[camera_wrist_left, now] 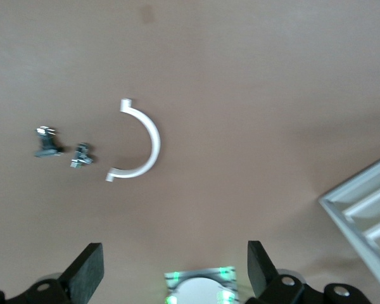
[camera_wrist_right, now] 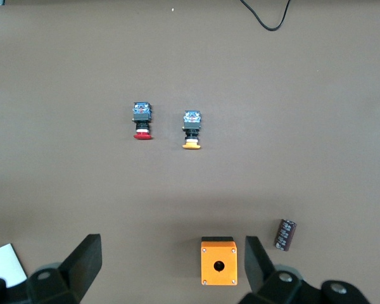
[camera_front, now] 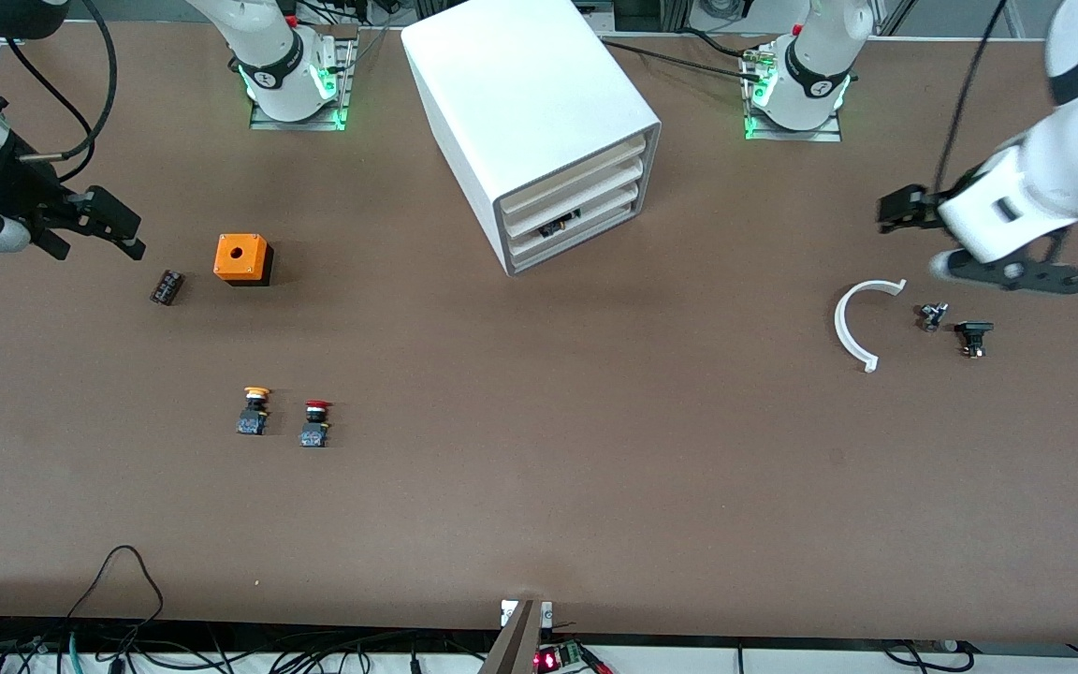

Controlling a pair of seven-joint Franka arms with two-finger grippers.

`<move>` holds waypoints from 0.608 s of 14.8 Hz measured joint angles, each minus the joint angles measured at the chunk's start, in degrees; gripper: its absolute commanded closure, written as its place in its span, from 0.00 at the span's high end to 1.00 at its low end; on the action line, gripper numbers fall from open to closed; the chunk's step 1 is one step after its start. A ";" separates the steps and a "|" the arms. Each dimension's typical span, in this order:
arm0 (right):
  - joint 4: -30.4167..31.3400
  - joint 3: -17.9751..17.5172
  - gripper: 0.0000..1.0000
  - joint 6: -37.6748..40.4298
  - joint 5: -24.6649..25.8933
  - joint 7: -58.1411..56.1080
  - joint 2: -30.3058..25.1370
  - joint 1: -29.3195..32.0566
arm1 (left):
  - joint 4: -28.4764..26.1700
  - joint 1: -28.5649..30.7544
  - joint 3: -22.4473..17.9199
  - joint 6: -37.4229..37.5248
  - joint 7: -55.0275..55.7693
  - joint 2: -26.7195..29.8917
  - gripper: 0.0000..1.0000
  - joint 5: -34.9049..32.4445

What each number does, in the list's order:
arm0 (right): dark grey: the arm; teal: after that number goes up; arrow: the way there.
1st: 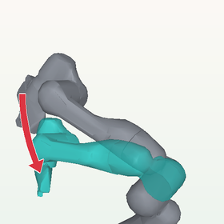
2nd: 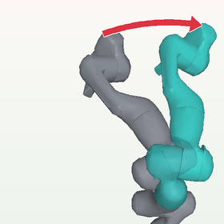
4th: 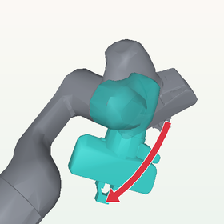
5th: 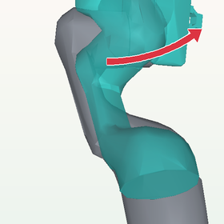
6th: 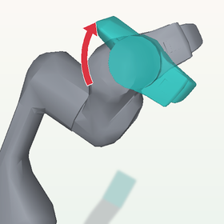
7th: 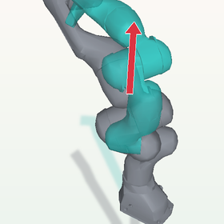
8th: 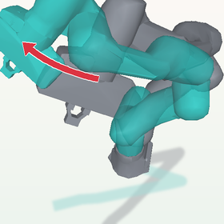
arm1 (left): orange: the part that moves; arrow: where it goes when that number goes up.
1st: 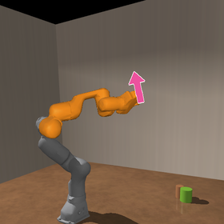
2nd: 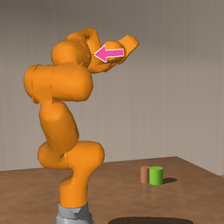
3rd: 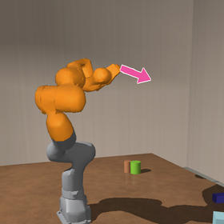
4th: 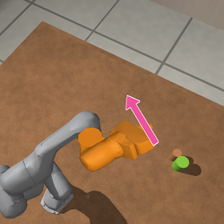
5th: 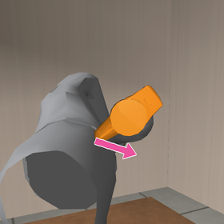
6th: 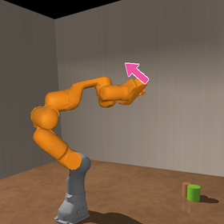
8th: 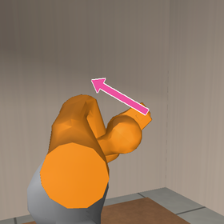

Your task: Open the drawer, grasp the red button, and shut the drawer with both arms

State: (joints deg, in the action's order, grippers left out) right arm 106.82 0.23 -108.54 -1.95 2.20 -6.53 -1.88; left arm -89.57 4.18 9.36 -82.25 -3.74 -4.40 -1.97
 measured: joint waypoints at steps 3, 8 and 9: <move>0.00 -0.07 1.00 -0.07 0.00 0.00 -0.13 0.00 | -3.77 -2.33 -4.69 -8.31 -1.27 3.77 1.00 0.05; -3.97 -0.24 1.00 7.48 1.46 0.00 0.73 0.02 | -3.92 -3.07 -5.97 -8.09 -0.93 4.95 1.00 1.38; -5.72 -0.24 1.00 9.49 1.58 0.00 1.39 0.02 | -3.89 -3.06 -6.34 -8.09 -0.93 4.95 1.00 1.94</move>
State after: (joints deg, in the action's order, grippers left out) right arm 101.10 -0.02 -99.06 -0.37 2.20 -5.14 -1.87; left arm -93.46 1.12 3.02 -90.35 -4.67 0.55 -0.03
